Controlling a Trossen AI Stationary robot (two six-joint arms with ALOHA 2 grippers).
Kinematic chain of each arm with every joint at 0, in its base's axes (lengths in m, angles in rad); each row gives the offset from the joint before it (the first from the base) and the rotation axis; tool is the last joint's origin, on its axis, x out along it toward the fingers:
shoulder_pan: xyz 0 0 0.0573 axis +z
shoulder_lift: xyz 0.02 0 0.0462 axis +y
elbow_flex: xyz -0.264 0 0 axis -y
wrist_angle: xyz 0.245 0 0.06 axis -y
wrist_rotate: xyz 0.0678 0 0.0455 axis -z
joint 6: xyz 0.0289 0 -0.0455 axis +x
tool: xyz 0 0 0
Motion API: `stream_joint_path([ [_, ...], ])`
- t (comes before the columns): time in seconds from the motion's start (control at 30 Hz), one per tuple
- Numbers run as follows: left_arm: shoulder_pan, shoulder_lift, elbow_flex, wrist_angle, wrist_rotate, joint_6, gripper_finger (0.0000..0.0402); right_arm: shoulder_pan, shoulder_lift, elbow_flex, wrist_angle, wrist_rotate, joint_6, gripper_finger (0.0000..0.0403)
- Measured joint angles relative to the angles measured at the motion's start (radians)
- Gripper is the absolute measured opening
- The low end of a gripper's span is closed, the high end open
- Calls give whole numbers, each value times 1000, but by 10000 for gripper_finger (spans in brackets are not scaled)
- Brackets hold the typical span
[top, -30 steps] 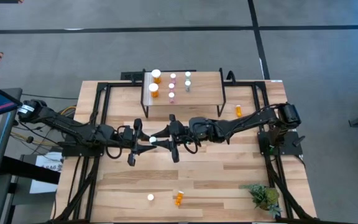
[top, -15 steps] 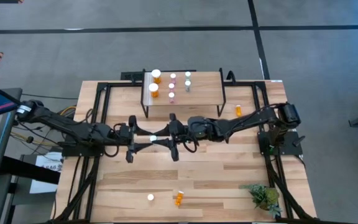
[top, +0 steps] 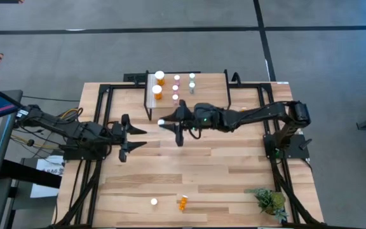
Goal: Pick and place medicine bottles onto shelf by color
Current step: Put the small blue pill bottle aligned with other small blue pill bottles on the shelf
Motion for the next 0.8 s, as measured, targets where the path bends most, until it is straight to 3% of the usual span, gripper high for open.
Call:
stream_joint_path([
  [0.2, -14, -2, 0, -6, -1, 1, 195, -41, -104, -115, 10, -3, -15, 128],
  [0.37, -14, -2, 0, -3, -15, 2, 195, -67, -193, -287, 174, 5, -18, 128],
  [0.67, -14, 43, 0, 33, -26, 3, 195, -136, -251, -471, 324, 314, -18, 128],
  [0.8, -13, 66, 0, 33, -33, 4, 194, -167, -242, -470, 323, 339, -14, 128],
])
